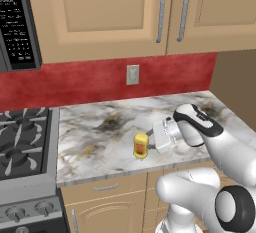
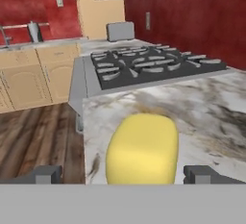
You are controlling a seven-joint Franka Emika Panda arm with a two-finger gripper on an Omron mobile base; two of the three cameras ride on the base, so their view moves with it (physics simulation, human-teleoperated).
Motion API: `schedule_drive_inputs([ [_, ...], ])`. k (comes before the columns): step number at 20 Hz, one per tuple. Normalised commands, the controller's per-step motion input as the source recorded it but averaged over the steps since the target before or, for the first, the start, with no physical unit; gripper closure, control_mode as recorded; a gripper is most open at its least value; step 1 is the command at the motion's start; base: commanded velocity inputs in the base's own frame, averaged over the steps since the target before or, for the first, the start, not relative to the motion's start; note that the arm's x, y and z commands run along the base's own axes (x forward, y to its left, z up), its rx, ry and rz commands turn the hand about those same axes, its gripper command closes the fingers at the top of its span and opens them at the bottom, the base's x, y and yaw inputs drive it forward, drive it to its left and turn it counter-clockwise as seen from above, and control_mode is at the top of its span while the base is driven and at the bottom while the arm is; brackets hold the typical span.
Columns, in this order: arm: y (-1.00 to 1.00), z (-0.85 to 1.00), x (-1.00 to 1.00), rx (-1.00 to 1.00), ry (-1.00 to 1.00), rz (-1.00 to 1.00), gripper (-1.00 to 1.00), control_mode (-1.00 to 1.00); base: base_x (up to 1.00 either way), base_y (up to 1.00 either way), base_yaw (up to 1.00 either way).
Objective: Place the mustard and mustard from the counter to the top shelf of the fridge. If the existing items in the fridge are on the top shelf, move them to other shelves.
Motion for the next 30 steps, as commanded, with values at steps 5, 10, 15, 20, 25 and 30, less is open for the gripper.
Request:
schedule_drive_inputs([
  [5,0.00,-0.16,0.10,0.00,0.00,0.00,-1.00,-1.00,0.00,0.00,0.00],
  [10,0.00,-0.06,0.01,0.00,0.00,0.00,-1.00,-1.00,0.00,0.00,0.00],
  [15,0.00,-0.07,0.00,0.00,0.02,0.00,-1.00,-1.00,0.00,0.00,0.00],
  [20,0.07,-0.10,0.00,0.00,0.04,0.00,-1.00,-1.00,0.00,0.00,0.00],
  [25,0.02,-0.10,0.02,0.00,0.03,0.00,-1.00,-1.00,0.00,0.00,0.00],
  [30,0.02,-0.07,0.07,0.00,0.02,0.00,-1.00,-1.00,0.00,0.00,0.00],
])
